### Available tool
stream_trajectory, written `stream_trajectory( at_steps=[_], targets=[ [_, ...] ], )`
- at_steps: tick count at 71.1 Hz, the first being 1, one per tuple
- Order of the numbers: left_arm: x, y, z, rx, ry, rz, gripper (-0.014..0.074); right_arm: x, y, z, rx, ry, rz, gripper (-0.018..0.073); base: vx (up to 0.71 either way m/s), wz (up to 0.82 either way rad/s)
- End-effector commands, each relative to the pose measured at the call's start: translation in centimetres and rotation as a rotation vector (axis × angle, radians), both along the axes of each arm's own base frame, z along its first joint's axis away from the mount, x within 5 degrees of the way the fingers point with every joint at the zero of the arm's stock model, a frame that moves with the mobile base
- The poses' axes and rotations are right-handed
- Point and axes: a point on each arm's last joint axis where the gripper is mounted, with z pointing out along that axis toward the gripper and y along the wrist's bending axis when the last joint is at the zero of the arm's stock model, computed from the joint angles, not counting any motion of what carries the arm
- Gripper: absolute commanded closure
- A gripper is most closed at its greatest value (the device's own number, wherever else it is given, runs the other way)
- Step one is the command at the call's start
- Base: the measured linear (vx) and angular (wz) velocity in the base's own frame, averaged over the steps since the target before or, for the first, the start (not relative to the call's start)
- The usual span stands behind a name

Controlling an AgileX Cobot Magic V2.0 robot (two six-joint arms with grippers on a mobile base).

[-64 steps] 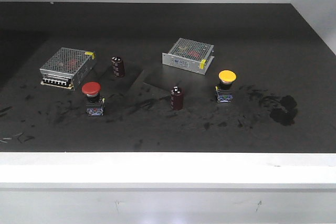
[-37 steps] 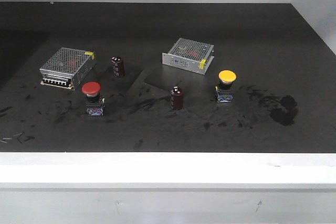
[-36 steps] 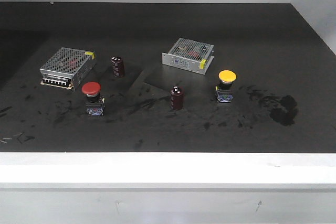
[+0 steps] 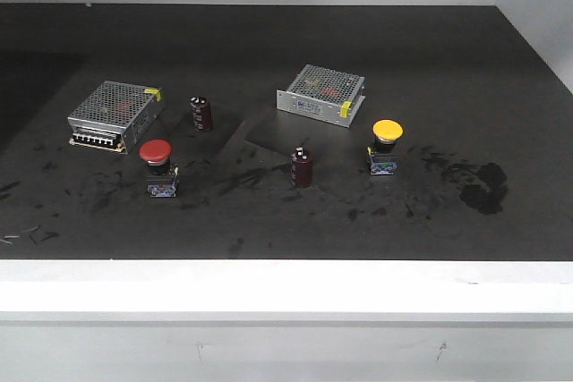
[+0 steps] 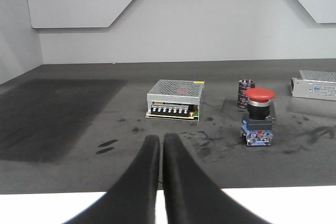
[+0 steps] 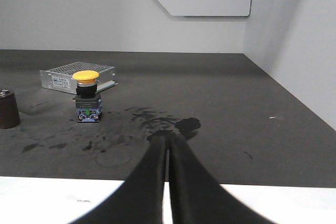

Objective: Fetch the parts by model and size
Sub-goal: 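Move the left gripper toward the red-capped button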

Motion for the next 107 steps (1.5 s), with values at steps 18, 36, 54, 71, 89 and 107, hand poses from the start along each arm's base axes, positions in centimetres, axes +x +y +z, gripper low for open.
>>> stream_trajectory(
  at_steps=[18, 36, 54, 71, 89, 107],
  targets=[
    [-0.3, -0.1, 1.7, -0.015, -0.194, -0.017, 0.0603, -0.1, 0.0, 0.7, -0.008, -0.092, 0.004, 0.0569, 0.00, 0.00],
    [-1.9, -0.2, 6.1, -0.020, -0.553, -0.035, 0.0603, -1.1, 0.0, 5.0, 0.102, -0.454, 0.027, 0.0569, 0.00, 0.00],
    [-2.0, -0.2, 15.1, -0.018, -0.601, -0.030, 0.0603, -1.3, 0.1, 13.7, 0.075, -0.554, 0.032, 0.0569, 0.00, 0.00],
    [2.5, -0.1, 21.2, -0.066, -0.312, -0.020, 0.0603, 3.1, 0.1, 20.1, 0.039, -0.337, 0.015, 0.0569, 0.00, 0.00],
    [7.0, -0.4, 21.9, -0.057, -0.032, -0.029, 0.0603, 7.2, 0.0, 20.9, 0.026, -0.009, -0.017, 0.0569, 0.00, 0.00],
    [9.7, -0.9, 18.3, -0.045, 0.295, -0.043, 0.0603, 9.8, -0.1, 18.1, 0.021, 0.234, -0.033, 0.0569, 0.00, 0.00]
  ],
)
